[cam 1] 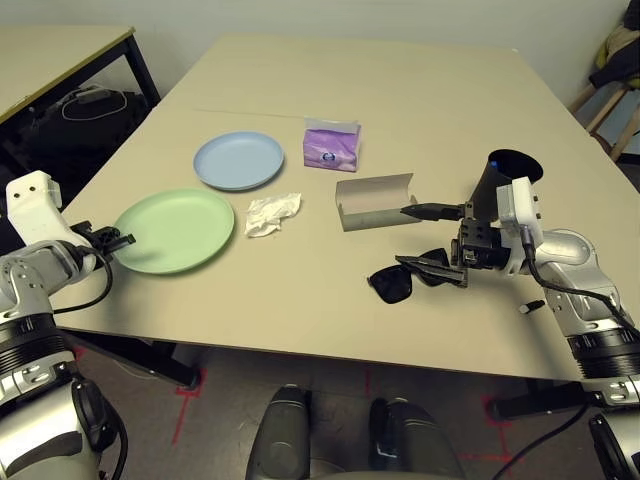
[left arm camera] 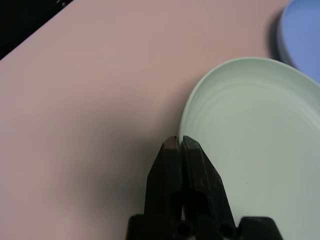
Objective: Organize and tidy the items on the table.
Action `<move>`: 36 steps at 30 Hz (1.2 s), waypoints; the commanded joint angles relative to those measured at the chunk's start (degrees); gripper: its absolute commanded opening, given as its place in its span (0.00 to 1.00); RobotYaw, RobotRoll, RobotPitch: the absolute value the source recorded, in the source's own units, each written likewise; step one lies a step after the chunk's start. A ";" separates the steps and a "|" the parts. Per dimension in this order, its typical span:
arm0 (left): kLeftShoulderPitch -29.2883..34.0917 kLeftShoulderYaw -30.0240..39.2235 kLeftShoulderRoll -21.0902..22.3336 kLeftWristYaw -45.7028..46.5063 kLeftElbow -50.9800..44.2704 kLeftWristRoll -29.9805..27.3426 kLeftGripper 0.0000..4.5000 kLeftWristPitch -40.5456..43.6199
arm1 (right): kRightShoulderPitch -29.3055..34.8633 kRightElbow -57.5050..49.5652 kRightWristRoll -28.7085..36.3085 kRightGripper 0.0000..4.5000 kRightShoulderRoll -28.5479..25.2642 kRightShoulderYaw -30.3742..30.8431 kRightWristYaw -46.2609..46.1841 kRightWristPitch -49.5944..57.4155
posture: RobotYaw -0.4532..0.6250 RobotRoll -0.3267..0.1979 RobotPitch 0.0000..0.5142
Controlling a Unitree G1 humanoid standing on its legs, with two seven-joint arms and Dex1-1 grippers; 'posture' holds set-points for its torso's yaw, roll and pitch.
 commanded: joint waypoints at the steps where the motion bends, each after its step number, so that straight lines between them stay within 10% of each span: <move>1: -2.15 0.61 1.18 0.55 -0.44 -0.46 0.01 1.49 | -0.03 -0.43 -0.18 1.00 -0.29 0.14 -0.05 -0.38 | 0.65 0.62 0.12; 10: -12.76 -1.07 0.56 2.42 7.84 0.84 0.01 -3.17 | -0.40 -0.66 -0.02 1.00 -0.17 -0.02 -0.58 0.03 | 0.65 0.62 0.11; 23: -28.74 -5.27 -11.66 13.27 33.68 4.74 0.01 -27.70 | 0.85 -3.72 1.84 1.00 1.32 -1.14 -5.95 3.82 | 0.64 0.62 0.12; 36: -34.03 -10.31 -12.60 12.90 49.66 7.27 0.01 -39.41 | 2.17 -5.79 1.45 1.00 2.67 -2.82 -18.51 9.83 | 0.60 0.62 0.17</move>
